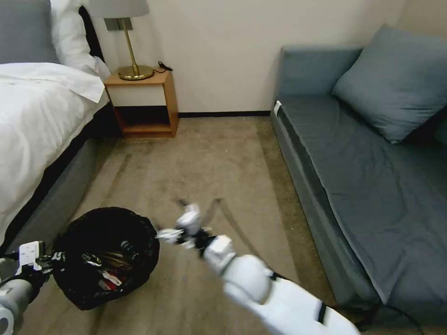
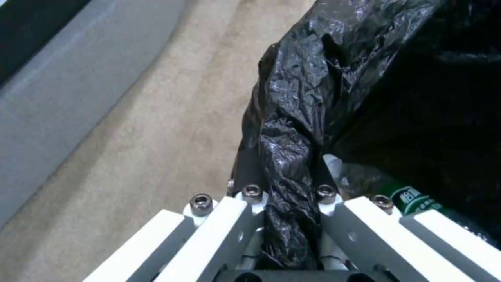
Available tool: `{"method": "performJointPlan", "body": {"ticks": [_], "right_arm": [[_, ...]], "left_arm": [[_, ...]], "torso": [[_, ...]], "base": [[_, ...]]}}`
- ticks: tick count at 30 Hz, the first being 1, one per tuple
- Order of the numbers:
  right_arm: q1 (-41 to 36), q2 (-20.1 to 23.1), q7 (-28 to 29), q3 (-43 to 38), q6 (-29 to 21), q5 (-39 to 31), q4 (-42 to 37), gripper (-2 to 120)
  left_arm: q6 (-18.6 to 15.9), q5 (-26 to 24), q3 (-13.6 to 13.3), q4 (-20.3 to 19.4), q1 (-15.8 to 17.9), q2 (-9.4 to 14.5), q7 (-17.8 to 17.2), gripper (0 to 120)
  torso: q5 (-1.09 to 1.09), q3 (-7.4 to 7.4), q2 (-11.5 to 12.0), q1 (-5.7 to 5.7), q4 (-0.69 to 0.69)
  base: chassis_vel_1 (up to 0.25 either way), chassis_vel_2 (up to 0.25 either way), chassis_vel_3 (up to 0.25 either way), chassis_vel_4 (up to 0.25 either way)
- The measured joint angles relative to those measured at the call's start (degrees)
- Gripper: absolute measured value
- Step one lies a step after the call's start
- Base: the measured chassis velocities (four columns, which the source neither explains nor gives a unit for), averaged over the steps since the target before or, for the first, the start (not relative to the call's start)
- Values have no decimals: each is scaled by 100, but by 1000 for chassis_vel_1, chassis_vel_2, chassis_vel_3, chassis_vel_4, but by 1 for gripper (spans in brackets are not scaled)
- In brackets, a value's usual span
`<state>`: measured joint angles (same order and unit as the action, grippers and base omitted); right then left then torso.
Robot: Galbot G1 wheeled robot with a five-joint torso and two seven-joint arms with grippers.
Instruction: Pick up the trash bin, then pick up the garbage on the floor and place it into the trash bin.
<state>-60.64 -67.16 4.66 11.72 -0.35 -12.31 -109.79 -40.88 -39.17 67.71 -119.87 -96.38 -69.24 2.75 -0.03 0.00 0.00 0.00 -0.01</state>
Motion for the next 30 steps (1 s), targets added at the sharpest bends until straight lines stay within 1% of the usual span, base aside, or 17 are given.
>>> {"method": "performJointPlan", "body": {"ticks": [1,3,4,5,7,10,11,12,14,17,21,23,24,25,28,29,30], "right_arm": [[0,0,0,0,0,0,0,98],[-568,69,-67,-654,90,189,-280,99],[-818,62,-86,-918,172,310,-358,100],[-1283,-8,-125,-1373,388,530,-429,100],[-1414,-34,-139,-1491,451,576,-441,100],[-2400,-362,-195,-2435,946,722,-620,100],[-2627,-456,-218,-2631,1093,742,-662,100],[-2627,-456,-218,-2631,1093,742,-662,100],[-2990,-605,-246,-2938,1341,768,-717,100],[-3067,-642,-253,-2999,1398,770,-724,100],[-3076,-656,-258,-3001,1411,770,-725,100],[-3064,-656,-260,-2984,1411,768,-725,100],[-3064,-656,-260,-2984,1411,768,-725,100],[-3059,-656,-260,-2979,1411,767,-724,100],[-3044,-655,-261,-2961,1408,762,-720,100],[-3044,-655,-261,-2961,1408,762,-720,100],[-3041,-654,-261,-2957,1407,761,-719,100]], "left_arm": [[0,0,0,0,0,0,0,3],[62,-106,-19,20,6,-14,-54,3],[69,-127,-23,24,9,-19,-62,3],[77,-150,-24,38,12,-30,-78,3],[79,-153,-24,42,13,-31,-81,3],[98,-184,2,53,9,-41,-94,3],[102,-193,11,52,4,-42,-95,3],[102,-193,11,52,4,-42,-95,3],[106,-212,21,64,10,-47,-110,3],[108,-231,17,94,31,-50,-129,3],[162,-369,-23,288,124,-55,-261,3],[233,-474,-19,588,261,-52,-343,3],[233,-474,-19,588,261,-52,-343,3],[249,-505,-1,721,327,-39,-363,3],[257,-833,81,1311,616,68,-418,3],[257,-833,81,1311,616,68,-418,3],[251,-910,82,1451,696,93,-437,3]], "torso": [[0,0,0,0,0],[0,0,0,0,-1],[1,0,0,0,2],[1,0,0,0,1],[1,1,0,0,0],[1,0,0,0,0],[0,0,0,0,0],[0,0,0,0,0],[2,0,0,1,-1],[1,0,0,0,0],[2,0,0,0,2],[3,0,0,0,2],[3,0,0,0,2],[3,0,0,0,1],[3,1,0,0,3],[3,1,0,0,3],[3,0,0,0,3]], "base": [[0,0,0,0],[0,0,0,0],[0,0,0,0],[0,0,0,0],[0,0,0,0],[0,0,0,0],[0,0,0,0],[0,0,0,0],[0,0,0,0],[0,0,0,0],[0,0,0,0],[0,0,0,0],[0,0,0,0],[0,0,0,0],[0,0,0,0],[0,0,0,0],[0,0,0,0]]}}
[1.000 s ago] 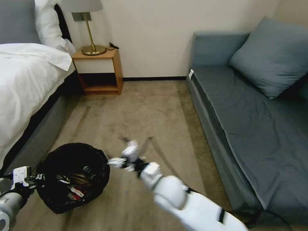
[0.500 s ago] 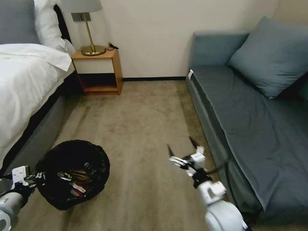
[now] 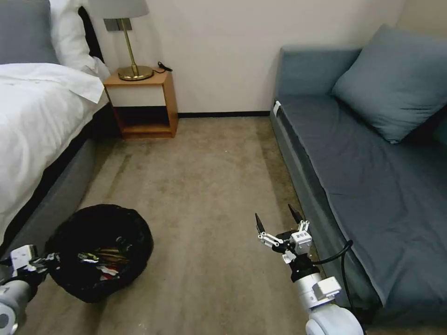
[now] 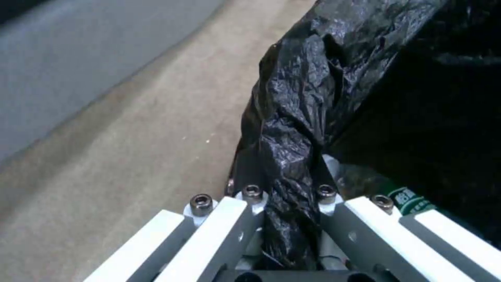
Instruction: Pick up the trash bin, then pick up the garbage on the floor and place it into the trash bin.
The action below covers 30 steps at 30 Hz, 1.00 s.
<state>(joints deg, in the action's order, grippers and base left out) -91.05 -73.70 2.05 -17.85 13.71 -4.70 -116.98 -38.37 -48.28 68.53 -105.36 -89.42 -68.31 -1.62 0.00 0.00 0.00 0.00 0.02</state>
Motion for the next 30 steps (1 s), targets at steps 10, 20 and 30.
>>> {"method": "performJointPlan", "body": {"ticks": [10,20,30], "right_arm": [[26,4,0,29,-17,-10,16,100],[33,7,1,37,-24,-14,20,100],[38,6,4,42,-28,-18,24,100]], "left_arm": [[-75,-538,-312,817,548,89,-204,5],[-139,-573,-150,511,484,177,-206,40],[1252,165,-3,-872,-296,6,-32,77]], "torso": [[1,0,0,0,-2],[-1,0,0,0,-3],[-2,0,0,0,-2]], "base": [[0,0,0,0],[0,0,0,0],[0,0,0,0]]}}
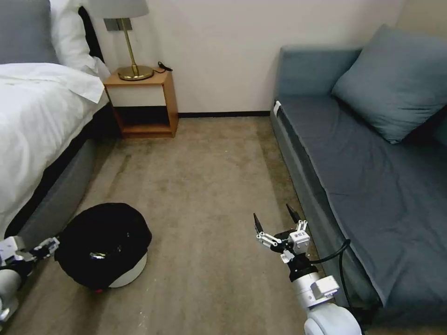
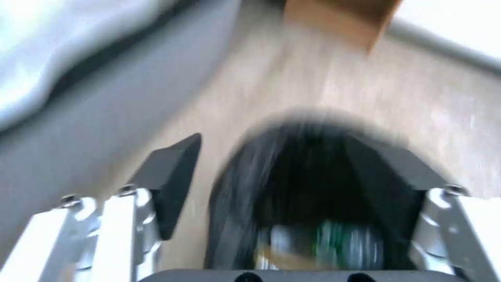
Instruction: Pick up the trash bin, then pick up the garbage on the floor and place it into the trash bin.
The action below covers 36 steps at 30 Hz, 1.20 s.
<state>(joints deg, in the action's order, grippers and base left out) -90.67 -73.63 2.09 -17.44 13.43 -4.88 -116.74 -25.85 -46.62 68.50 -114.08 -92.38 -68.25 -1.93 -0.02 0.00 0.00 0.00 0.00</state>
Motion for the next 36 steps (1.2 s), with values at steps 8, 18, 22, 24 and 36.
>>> {"method": "performJointPlan", "body": {"ticks": [8,18,22,24,36], "right_arm": [[0,1,1,3,-1,-1,1,100],[1,1,0,3,-2,-1,1,100],[1,0,0,3,-1,-1,1,100],[1,0,0,3,-2,-1,1,100],[2,1,0,3,-1,-1,1,100]], "left_arm": [[2425,1256,-557,-976,-754,-640,275,99],[3968,3074,-2140,-837,-1205,-1173,444,100],[4098,3337,-2410,-831,-1285,-1232,451,100],[4106,3392,-2440,-832,-1290,-1239,450,100],[4071,3397,-2437,-833,-1282,-1233,432,100]], "torso": [[0,0,0,0,1],[2,0,0,0,0],[2,0,0,0,0],[0,0,0,0,0],[2,0,0,0,0]], "base": [[0,0,0,0],[0,0,0,0],[0,0,0,0],[0,0,0,0],[0,0,0,0]]}}
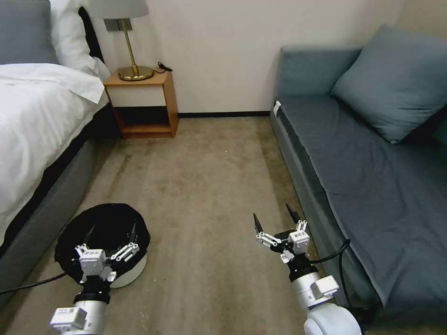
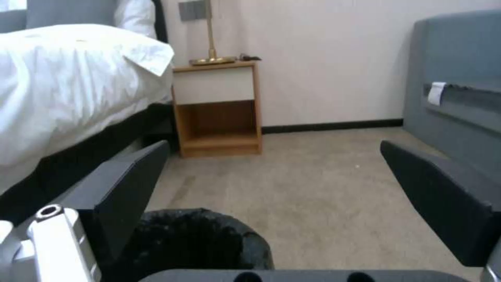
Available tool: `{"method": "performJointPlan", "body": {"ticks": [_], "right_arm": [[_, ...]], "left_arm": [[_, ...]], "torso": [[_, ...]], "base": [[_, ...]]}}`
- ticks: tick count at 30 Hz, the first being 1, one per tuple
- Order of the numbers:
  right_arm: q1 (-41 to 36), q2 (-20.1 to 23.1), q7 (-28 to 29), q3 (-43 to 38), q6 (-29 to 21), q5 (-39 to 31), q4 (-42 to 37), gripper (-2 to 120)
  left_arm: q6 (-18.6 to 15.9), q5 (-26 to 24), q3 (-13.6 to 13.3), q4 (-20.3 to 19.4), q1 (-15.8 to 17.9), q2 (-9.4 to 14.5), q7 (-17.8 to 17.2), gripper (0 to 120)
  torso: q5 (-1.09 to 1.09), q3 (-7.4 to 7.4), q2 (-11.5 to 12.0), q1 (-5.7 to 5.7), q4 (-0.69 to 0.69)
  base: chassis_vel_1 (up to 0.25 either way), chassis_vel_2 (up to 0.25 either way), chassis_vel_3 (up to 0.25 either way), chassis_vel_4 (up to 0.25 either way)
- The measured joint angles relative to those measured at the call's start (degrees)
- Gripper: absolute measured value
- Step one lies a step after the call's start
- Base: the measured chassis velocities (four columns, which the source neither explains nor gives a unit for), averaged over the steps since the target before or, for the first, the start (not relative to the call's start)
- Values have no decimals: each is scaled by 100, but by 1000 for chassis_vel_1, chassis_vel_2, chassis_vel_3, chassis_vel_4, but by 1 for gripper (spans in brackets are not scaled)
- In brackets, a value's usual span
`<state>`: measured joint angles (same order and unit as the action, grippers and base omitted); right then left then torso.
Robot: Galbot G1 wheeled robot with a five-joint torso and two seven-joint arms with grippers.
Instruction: Pick up the trash bin, then pick up the garbage on the floor and place it into the trash bin.
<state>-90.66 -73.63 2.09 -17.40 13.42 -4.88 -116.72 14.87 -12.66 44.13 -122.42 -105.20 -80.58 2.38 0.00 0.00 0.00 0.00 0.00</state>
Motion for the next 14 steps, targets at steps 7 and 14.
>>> {"method": "performJointPlan", "body": {"ticks": [7,14], "right_arm": [[0,0,0,0,0,0,0,100],[0,0,0,0,0,0,0,100]], "left_arm": [[-20,-20,11,0,5,4,-2,100],[-30,-28,16,0,7,6,-4,100]], "torso": [[0,0,0,0,0],[0,0,0,0,0]], "base": [[0,0,0,0],[0,0,0,0]]}}
